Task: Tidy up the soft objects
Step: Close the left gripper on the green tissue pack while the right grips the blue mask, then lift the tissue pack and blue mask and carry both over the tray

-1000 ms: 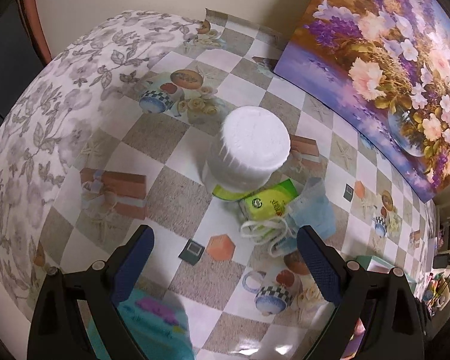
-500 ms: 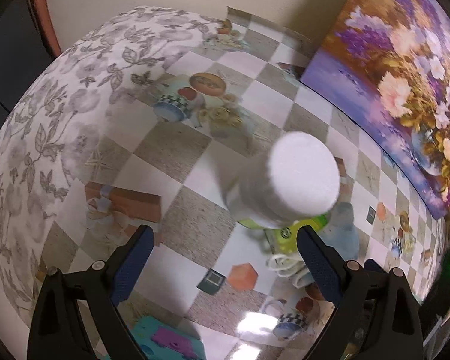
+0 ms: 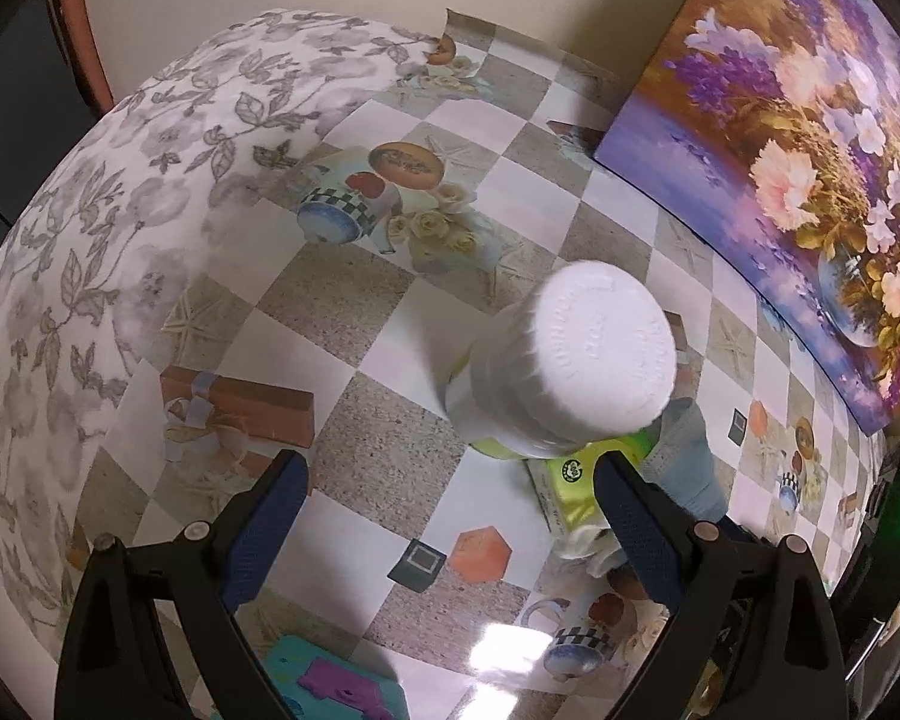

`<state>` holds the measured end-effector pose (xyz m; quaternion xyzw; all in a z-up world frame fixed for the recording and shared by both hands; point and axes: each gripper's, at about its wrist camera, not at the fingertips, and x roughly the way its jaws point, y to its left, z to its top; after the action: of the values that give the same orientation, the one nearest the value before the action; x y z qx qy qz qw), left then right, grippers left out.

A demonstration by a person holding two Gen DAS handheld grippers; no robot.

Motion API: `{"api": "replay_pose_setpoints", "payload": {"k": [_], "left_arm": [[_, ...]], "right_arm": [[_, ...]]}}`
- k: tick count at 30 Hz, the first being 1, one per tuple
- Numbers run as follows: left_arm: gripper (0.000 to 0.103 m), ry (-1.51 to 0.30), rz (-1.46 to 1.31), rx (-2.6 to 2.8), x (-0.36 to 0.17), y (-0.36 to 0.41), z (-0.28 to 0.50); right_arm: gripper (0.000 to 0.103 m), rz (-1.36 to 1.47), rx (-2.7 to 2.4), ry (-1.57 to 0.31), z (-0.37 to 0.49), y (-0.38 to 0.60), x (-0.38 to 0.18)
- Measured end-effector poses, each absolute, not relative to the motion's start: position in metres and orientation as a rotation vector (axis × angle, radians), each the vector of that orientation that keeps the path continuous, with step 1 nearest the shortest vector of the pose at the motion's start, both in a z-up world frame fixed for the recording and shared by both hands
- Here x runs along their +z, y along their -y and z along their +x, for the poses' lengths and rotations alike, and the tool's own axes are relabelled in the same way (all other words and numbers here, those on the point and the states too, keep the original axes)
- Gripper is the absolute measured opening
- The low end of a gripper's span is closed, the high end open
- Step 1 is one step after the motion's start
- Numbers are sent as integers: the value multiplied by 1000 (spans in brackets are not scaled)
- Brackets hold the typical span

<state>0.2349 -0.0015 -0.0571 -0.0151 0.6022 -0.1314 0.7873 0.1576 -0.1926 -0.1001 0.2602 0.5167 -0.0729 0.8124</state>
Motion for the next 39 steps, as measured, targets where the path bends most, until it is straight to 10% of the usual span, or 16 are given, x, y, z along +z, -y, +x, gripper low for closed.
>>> {"api": "replay_pose_setpoints", "payload": {"k": [7,32,35,39], "left_arm": [[96,-1309,-21,-311,-59,15,231],[95,-1307,77,-233,-106,90,223],[75,-1299,64,-226,-107,88,222],[75,-1292,38,-263,-96,84,214]], "right_arm": [[9,582,-169,-1091,146,205,-98],[8,545,-178,-953,87,252,-45],[8,558,-177,-948,82,255,-43],[8,559,-197,-940,69,257,-33]]}}
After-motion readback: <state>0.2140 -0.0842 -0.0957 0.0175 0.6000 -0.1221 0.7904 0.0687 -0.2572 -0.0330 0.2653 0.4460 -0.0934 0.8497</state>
